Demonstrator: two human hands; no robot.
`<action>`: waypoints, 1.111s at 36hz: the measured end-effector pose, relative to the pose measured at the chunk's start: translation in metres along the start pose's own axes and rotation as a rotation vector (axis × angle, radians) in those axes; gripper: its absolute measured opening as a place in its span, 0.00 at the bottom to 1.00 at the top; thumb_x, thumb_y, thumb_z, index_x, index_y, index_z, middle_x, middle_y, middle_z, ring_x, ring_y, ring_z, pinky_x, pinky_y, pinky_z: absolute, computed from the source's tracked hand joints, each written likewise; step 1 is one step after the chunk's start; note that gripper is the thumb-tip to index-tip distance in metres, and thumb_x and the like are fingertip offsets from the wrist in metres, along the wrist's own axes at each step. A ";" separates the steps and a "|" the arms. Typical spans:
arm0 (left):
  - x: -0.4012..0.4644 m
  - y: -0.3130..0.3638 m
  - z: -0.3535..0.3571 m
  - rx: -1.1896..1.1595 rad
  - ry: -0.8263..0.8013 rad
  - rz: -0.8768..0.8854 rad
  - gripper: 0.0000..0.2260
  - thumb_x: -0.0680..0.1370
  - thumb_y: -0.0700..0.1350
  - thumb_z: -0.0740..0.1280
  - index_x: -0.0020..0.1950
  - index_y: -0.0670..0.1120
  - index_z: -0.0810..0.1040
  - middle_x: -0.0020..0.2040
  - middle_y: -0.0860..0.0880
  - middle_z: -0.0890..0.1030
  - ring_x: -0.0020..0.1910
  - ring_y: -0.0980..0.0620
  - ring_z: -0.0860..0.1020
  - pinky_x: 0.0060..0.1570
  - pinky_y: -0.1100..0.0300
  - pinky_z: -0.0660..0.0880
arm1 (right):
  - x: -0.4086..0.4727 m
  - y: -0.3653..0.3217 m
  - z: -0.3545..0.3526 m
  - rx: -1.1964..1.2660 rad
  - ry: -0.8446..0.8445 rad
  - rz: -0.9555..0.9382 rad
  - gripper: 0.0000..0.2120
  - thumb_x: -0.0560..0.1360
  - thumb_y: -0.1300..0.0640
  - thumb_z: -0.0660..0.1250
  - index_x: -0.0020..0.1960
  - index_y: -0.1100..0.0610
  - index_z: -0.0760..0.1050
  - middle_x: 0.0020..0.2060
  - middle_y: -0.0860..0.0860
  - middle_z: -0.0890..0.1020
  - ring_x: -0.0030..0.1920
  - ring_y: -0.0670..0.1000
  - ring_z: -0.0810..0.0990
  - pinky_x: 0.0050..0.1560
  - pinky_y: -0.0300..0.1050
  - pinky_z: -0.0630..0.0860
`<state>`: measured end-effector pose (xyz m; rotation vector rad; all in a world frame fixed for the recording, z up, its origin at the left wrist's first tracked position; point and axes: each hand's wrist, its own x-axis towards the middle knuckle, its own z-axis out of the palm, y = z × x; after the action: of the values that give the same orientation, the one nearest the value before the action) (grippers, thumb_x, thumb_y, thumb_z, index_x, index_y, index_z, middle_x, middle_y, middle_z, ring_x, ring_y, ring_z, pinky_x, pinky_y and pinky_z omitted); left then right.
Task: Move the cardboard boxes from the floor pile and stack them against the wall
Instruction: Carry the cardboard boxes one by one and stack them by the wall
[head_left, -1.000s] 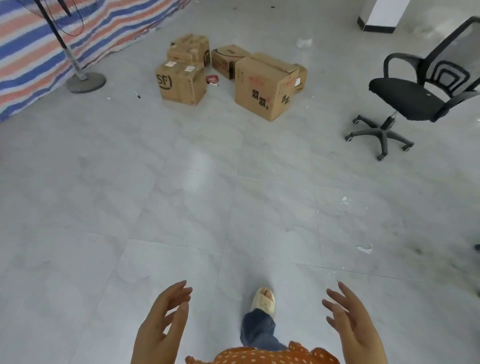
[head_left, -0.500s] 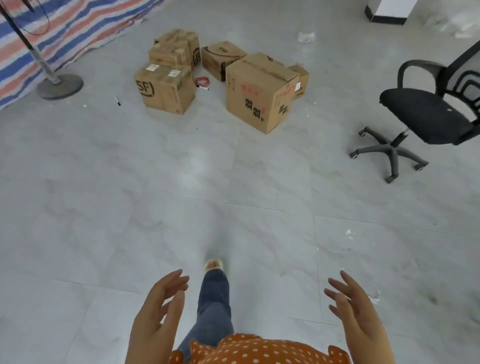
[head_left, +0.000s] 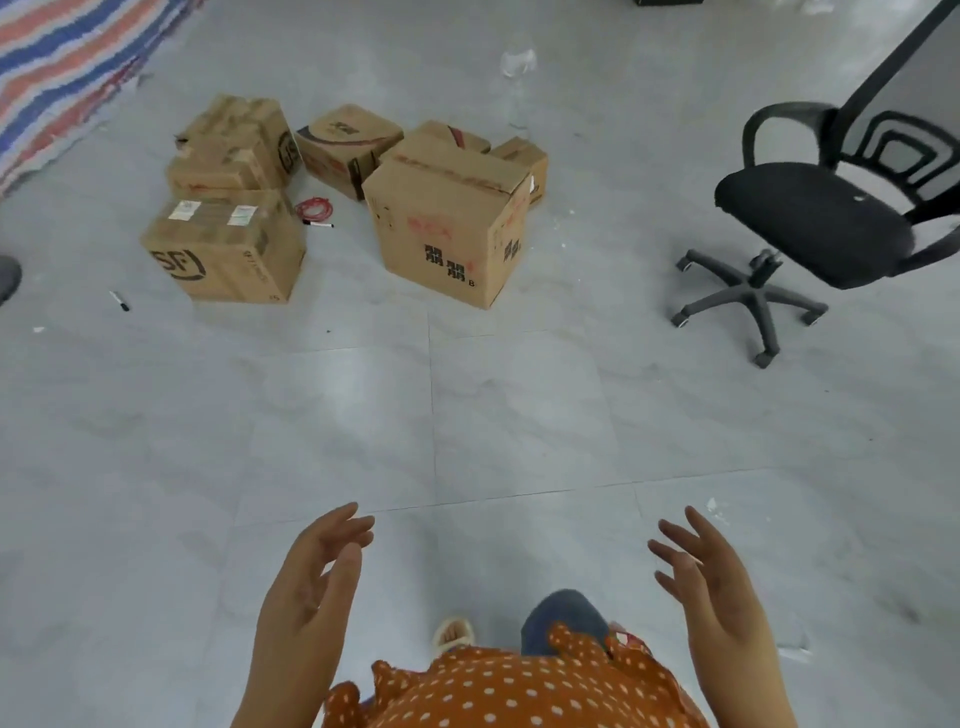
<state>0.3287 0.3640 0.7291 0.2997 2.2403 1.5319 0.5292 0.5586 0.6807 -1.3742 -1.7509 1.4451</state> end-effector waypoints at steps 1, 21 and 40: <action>0.014 0.004 0.007 0.004 -0.018 -0.006 0.16 0.65 0.66 0.59 0.51 0.68 0.76 0.52 0.62 0.81 0.54 0.60 0.79 0.60 0.45 0.74 | 0.012 -0.002 0.002 -0.014 0.014 0.019 0.25 0.65 0.23 0.56 0.58 0.33 0.65 0.55 0.32 0.76 0.54 0.42 0.79 0.61 0.53 0.76; 0.292 0.125 0.236 0.027 -0.031 0.012 0.08 0.75 0.60 0.62 0.47 0.77 0.71 0.50 0.72 0.78 0.54 0.60 0.79 0.55 0.61 0.74 | 0.400 -0.107 -0.022 0.011 -0.031 -0.081 0.28 0.64 0.23 0.57 0.61 0.33 0.67 0.56 0.38 0.80 0.56 0.43 0.80 0.61 0.56 0.75; 0.583 0.214 0.347 0.009 0.065 -0.024 0.10 0.66 0.69 0.59 0.46 0.79 0.69 0.53 0.71 0.76 0.53 0.56 0.79 0.57 0.57 0.74 | 0.712 -0.180 0.057 -0.040 -0.112 -0.066 0.35 0.58 0.17 0.55 0.60 0.32 0.66 0.55 0.33 0.79 0.56 0.38 0.79 0.61 0.54 0.75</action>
<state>-0.0487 0.9665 0.6963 0.2282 2.2926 1.5400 0.1424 1.1854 0.6696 -1.2649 -1.8863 1.4841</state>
